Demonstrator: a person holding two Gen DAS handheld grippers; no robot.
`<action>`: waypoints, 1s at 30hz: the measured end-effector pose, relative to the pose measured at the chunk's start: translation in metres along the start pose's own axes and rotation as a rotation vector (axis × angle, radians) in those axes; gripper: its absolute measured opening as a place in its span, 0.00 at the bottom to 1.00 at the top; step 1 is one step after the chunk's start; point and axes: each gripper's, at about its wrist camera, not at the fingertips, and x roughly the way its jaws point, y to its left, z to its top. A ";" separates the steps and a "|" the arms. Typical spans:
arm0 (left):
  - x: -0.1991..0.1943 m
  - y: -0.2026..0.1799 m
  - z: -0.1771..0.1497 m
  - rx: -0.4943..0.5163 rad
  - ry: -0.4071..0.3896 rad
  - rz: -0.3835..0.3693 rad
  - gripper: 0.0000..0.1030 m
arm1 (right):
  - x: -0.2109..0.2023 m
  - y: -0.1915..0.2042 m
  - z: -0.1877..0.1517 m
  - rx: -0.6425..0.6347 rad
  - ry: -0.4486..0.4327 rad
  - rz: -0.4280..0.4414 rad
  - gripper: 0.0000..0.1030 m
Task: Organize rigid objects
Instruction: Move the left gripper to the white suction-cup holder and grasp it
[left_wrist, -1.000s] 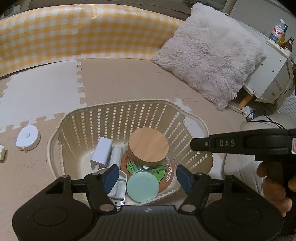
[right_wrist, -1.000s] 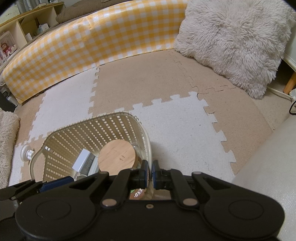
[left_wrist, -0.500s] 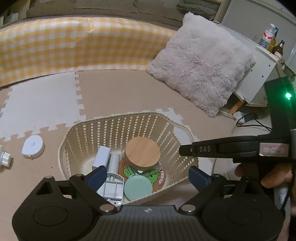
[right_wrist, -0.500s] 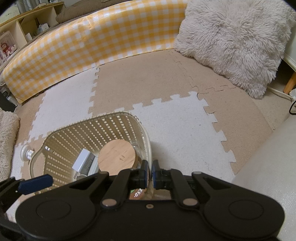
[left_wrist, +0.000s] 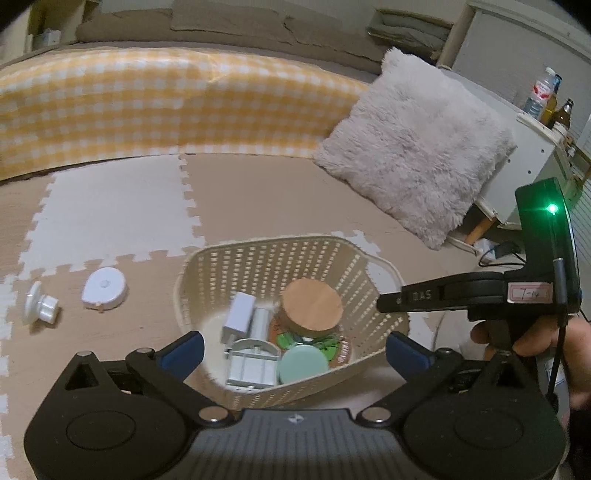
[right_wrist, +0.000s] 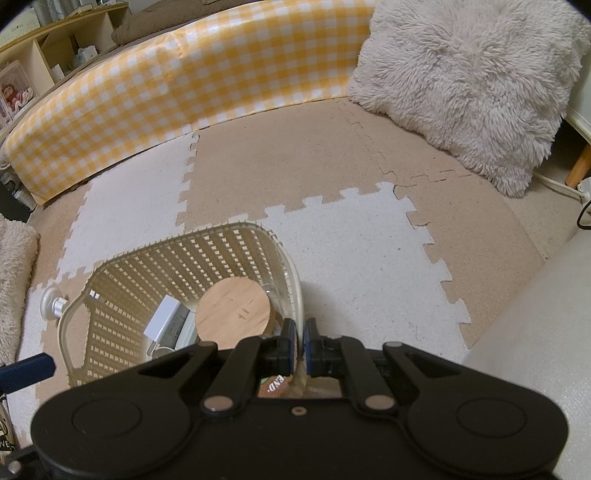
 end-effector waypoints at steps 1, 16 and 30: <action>-0.003 0.003 -0.001 -0.005 -0.006 0.005 1.00 | 0.000 0.000 0.000 0.000 0.000 0.000 0.06; -0.009 0.075 -0.024 -0.101 -0.098 0.132 1.00 | 0.001 -0.001 -0.001 -0.003 0.001 -0.002 0.06; 0.004 0.146 -0.020 -0.095 -0.132 0.334 1.00 | 0.002 -0.003 -0.001 -0.004 0.003 -0.003 0.06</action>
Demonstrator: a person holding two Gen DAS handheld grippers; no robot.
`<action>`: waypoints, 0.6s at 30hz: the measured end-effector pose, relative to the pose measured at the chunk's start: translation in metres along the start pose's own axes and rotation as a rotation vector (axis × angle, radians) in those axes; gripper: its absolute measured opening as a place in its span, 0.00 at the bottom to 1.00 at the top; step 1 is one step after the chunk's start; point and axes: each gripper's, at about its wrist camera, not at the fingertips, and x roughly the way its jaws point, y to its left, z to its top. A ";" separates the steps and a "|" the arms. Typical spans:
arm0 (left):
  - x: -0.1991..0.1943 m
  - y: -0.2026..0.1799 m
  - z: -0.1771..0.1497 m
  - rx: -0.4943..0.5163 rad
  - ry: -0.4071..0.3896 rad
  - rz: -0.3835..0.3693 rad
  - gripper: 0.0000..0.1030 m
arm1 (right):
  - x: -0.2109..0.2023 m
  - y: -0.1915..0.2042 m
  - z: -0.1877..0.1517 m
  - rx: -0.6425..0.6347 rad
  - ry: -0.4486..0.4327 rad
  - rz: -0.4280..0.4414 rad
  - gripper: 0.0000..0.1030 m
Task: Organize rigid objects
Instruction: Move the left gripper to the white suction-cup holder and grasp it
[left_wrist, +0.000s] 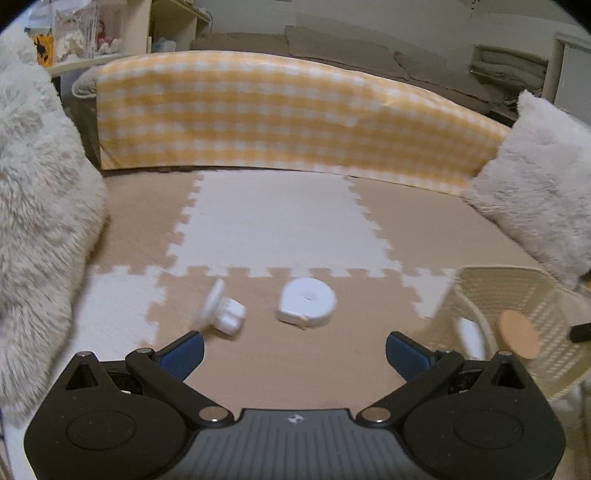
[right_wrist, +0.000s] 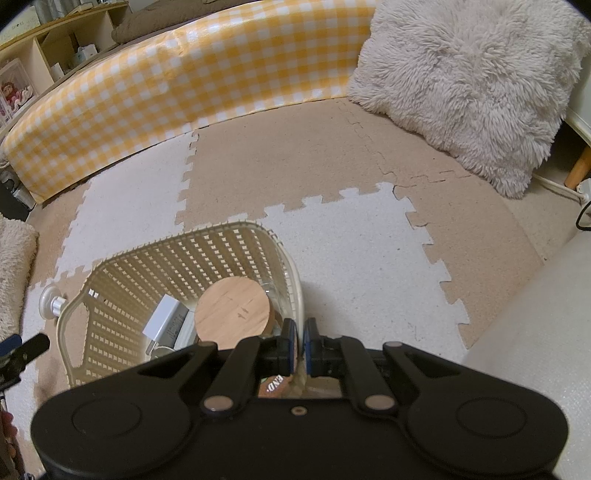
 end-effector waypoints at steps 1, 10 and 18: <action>0.003 0.002 0.001 0.008 -0.005 0.016 1.00 | 0.000 0.000 0.000 0.000 0.001 0.000 0.06; 0.030 0.017 0.016 0.098 -0.054 0.112 0.90 | 0.000 0.001 0.001 -0.002 0.003 -0.002 0.06; 0.050 0.020 0.021 0.137 -0.031 0.131 0.60 | 0.001 0.002 0.000 -0.002 0.007 -0.001 0.06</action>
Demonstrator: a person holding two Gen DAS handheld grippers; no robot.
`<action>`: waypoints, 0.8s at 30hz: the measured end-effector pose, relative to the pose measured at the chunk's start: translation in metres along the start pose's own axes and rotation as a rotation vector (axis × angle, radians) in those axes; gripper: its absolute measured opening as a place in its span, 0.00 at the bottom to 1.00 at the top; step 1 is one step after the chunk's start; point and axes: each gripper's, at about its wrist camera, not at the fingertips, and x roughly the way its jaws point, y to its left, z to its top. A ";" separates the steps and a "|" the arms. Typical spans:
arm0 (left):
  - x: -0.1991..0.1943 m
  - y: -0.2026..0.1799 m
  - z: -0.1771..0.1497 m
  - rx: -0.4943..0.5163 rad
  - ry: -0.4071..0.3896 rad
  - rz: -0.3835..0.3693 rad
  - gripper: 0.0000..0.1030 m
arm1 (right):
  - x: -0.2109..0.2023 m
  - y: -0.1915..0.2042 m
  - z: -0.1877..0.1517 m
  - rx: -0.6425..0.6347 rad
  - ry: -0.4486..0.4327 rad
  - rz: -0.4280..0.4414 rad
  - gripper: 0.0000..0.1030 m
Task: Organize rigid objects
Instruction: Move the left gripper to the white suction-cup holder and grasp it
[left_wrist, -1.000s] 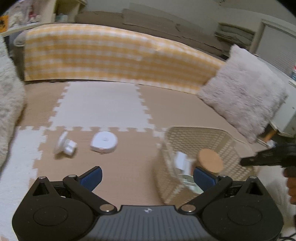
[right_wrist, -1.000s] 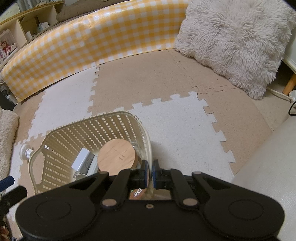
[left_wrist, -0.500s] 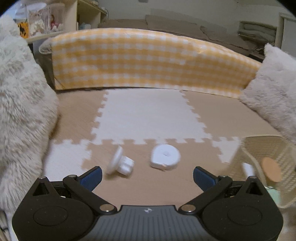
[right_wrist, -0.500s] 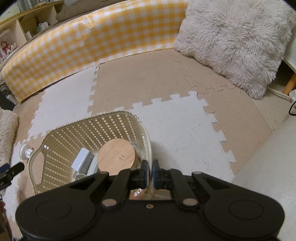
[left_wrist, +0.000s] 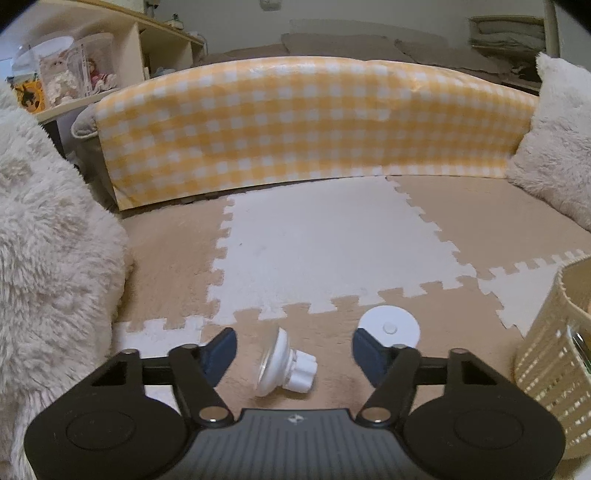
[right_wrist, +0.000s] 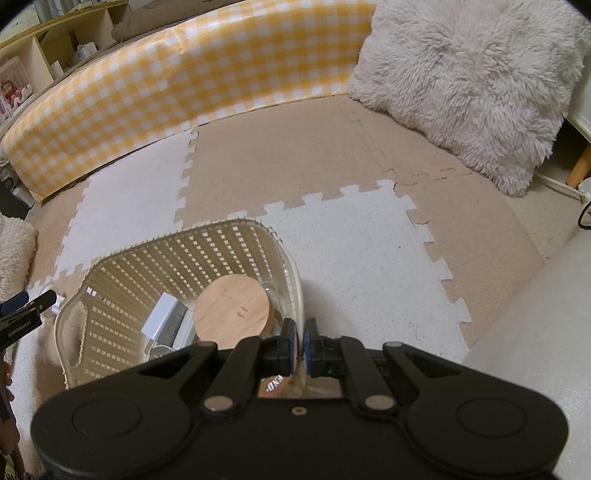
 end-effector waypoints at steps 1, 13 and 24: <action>0.002 0.002 0.000 -0.010 0.006 -0.001 0.53 | 0.000 0.000 0.000 0.000 0.001 0.000 0.06; 0.006 0.017 -0.005 -0.097 0.046 -0.014 0.11 | 0.002 0.000 0.000 -0.002 0.004 -0.001 0.06; -0.011 0.018 -0.010 -0.163 0.067 -0.056 0.09 | 0.003 0.001 0.000 -0.002 0.009 -0.001 0.06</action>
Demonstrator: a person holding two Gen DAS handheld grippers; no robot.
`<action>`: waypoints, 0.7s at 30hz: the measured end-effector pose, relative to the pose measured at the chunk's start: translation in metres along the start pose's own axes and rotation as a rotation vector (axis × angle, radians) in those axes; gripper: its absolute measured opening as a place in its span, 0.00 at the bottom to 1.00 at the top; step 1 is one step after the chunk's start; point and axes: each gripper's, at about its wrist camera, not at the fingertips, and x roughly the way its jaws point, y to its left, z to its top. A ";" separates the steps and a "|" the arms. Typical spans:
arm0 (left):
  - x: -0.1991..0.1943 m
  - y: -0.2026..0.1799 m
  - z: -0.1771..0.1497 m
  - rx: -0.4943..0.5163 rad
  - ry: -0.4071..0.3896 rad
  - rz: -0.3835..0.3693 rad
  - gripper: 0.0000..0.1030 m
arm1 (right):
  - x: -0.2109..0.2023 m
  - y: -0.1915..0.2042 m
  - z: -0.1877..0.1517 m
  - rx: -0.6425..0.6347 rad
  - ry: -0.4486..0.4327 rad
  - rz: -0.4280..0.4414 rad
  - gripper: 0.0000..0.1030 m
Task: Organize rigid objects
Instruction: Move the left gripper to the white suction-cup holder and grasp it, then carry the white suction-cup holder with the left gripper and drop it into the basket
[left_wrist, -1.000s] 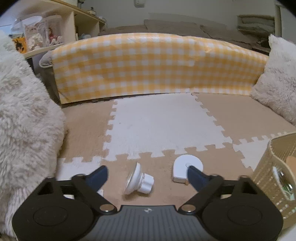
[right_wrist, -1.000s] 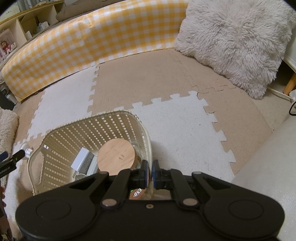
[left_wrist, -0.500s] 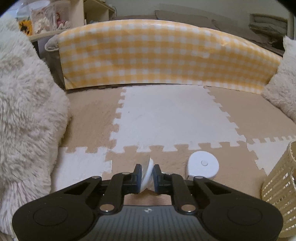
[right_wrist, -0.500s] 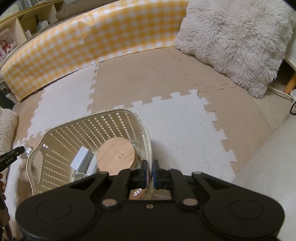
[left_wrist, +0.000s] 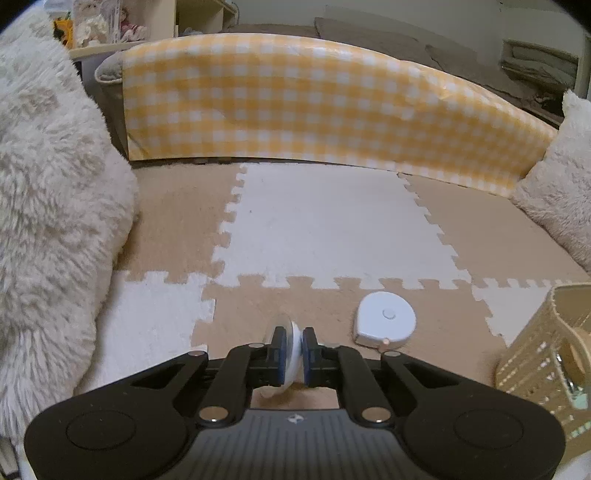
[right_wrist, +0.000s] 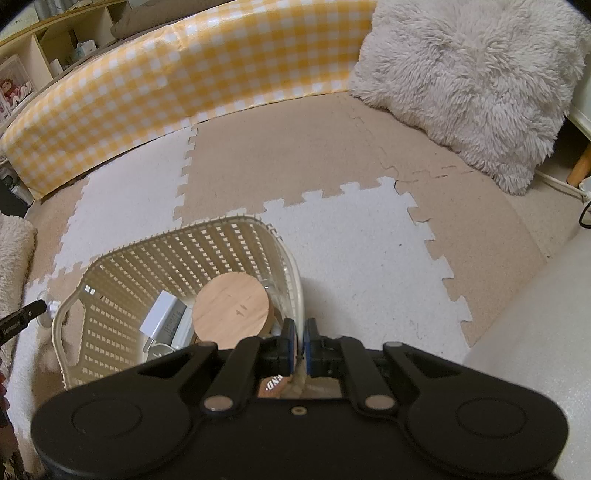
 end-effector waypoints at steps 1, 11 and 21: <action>-0.002 -0.001 -0.001 0.000 -0.001 0.000 0.09 | 0.000 0.000 0.000 0.000 0.000 0.000 0.06; -0.036 -0.022 0.001 0.026 -0.012 -0.064 0.09 | 0.000 0.000 0.000 0.002 0.001 0.001 0.06; -0.089 -0.060 0.018 0.045 -0.092 -0.208 0.09 | 0.000 0.000 0.000 0.001 0.002 0.001 0.06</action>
